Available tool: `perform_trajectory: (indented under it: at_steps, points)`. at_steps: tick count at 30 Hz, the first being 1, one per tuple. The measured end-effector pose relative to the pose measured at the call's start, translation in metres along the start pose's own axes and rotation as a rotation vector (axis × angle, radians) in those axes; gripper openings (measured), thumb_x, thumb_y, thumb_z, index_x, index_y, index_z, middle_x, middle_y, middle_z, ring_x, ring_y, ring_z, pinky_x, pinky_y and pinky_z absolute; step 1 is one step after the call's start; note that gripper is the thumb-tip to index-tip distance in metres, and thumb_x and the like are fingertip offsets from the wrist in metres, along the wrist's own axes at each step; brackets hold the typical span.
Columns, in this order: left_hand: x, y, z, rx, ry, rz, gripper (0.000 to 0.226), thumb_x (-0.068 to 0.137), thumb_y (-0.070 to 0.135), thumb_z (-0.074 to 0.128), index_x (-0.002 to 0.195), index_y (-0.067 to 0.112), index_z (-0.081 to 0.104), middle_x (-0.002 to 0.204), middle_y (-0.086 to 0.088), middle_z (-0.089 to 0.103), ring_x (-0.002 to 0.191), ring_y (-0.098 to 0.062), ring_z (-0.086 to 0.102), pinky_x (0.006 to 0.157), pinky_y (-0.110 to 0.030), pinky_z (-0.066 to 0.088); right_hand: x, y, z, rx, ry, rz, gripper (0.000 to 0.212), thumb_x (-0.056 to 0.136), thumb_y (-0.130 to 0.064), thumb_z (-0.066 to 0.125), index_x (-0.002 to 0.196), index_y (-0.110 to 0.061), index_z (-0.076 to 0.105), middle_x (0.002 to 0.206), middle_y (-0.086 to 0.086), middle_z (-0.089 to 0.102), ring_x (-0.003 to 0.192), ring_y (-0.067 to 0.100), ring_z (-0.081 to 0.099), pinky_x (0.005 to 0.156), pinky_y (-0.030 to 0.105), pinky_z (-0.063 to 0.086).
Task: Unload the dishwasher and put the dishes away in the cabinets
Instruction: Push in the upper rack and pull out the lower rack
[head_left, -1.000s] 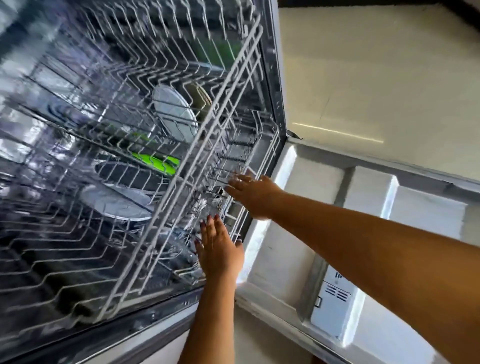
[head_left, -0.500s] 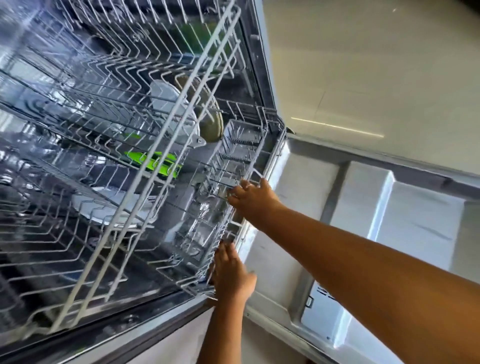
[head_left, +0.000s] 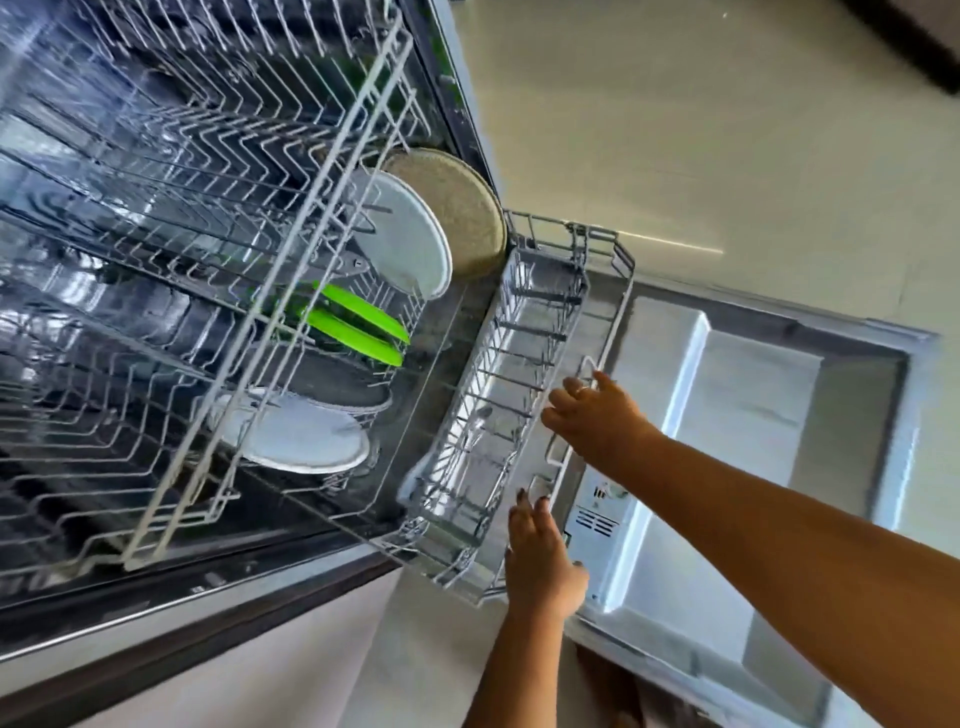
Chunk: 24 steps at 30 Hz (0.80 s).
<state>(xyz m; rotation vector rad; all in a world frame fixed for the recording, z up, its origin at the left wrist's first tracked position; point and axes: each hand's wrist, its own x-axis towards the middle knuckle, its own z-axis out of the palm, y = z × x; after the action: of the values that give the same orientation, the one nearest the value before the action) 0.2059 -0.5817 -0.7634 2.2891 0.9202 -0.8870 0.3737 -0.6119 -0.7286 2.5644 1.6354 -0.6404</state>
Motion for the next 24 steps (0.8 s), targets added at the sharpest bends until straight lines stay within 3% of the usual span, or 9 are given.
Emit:
perform_trajectory:
  at_steps: [2,5,7,10,12,16,20,22,24]
  points:
    - [-0.007,0.006,0.007,-0.010,-0.043,0.033,0.081,0.090,0.022,0.055,0.151,0.019,0.001,0.158,-0.005,-0.015,0.147,-0.022,-0.007,0.118,-0.031,0.011,-0.014,0.007,0.005,-0.112,0.019,0.007,0.044,0.069,-0.023,0.080,0.111,-0.018,0.067,0.120,0.009,0.064,0.117,0.028,0.059,0.094,0.056,0.044]
    - [-0.018,0.013,0.018,-0.005,-0.088,0.078,0.080,0.091,0.020,0.054,0.151,0.018,0.001,0.158,-0.004,-0.015,0.147,-0.021,-0.007,0.118,-0.031,0.010,-0.035,0.016,0.013,-0.128,-0.105,0.054,0.046,0.092,-0.016,0.054,0.137,-0.020,0.043,0.144,0.006,0.041,0.140,0.025,0.032,0.110,0.052,0.025]
    - [-0.024,0.018,0.027,0.001,-0.113,0.101,0.080,0.092,0.018,0.053,0.151,0.019,0.000,0.158,-0.002,-0.018,0.147,-0.021,-0.008,0.117,-0.030,0.013,-0.049,0.020,0.017,-0.128,-0.150,0.095,0.050,0.088,-0.018,0.061,0.136,-0.020,0.045,0.143,0.006,0.042,0.138,0.026,0.035,0.109,0.053,0.027]
    - [-0.031,0.026,0.037,0.028,-0.135,0.120,0.080,0.092,0.017,0.053,0.151,0.018,-0.001,0.157,-0.003,-0.019,0.147,-0.022,-0.007,0.117,-0.030,0.013,-0.063,0.031,0.036,-0.146,-0.031,0.058,0.061,0.019,-0.021,0.095,0.077,-0.017,0.076,0.084,0.008,0.071,0.083,0.027,0.072,0.069,0.053,0.055]
    - [-0.034,0.032,0.046,0.047,-0.128,0.128,0.079,0.092,0.018,0.053,0.151,0.016,0.000,0.158,-0.004,-0.017,0.147,-0.023,-0.006,0.118,-0.031,0.013,-0.069,0.037,0.048,-0.133,0.017,0.087,0.060,0.006,-0.017,0.093,0.062,-0.015,0.073,0.069,0.006,0.069,0.070,0.026,0.072,0.059,0.049,0.056]
    - [-0.045,0.048,0.068,0.016,-0.093,0.087,0.082,0.091,0.017,0.053,0.151,0.015,-0.002,0.157,-0.001,-0.019,0.147,-0.025,-0.006,0.117,-0.034,0.018,-0.089,0.039,0.045,-0.154,0.080,0.081,0.054,0.013,-0.017,0.093,0.063,-0.016,0.073,0.071,0.006,0.069,0.074,0.025,0.073,0.060,0.046,0.056]
    - [-0.053,0.064,0.082,-0.006,-0.120,0.086,0.079,0.093,0.015,0.049,0.151,0.014,-0.005,0.157,0.000,-0.022,0.146,-0.025,-0.007,0.117,-0.036,0.019,-0.112,0.044,0.029,-0.204,-0.059,0.116,0.048,0.077,-0.022,0.074,0.122,-0.018,0.058,0.130,0.007,0.054,0.131,0.025,0.046,0.104,0.048,0.038]
    - [-0.060,0.069,0.089,0.030,-0.115,0.118,0.079,0.093,0.014,0.049,0.151,0.015,-0.005,0.157,0.000,-0.022,0.147,-0.024,-0.006,0.116,-0.035,0.021,-0.125,0.048,0.024,-0.150,-0.075,0.145,0.051,0.059,-0.025,0.087,0.106,-0.020,0.069,0.115,0.006,0.064,0.117,0.025,0.059,0.094,0.048,0.047]
    - [-0.063,0.072,0.098,0.066,-0.101,0.151,0.080,0.092,0.012,0.049,0.151,0.015,-0.004,0.156,0.002,-0.023,0.147,-0.021,-0.004,0.114,-0.035,0.030,-0.137,0.053,0.028,-0.187,-0.156,0.169,0.049,0.075,-0.023,0.076,0.122,-0.020,0.059,0.130,0.006,0.055,0.130,0.025,0.047,0.104,0.048,0.038]
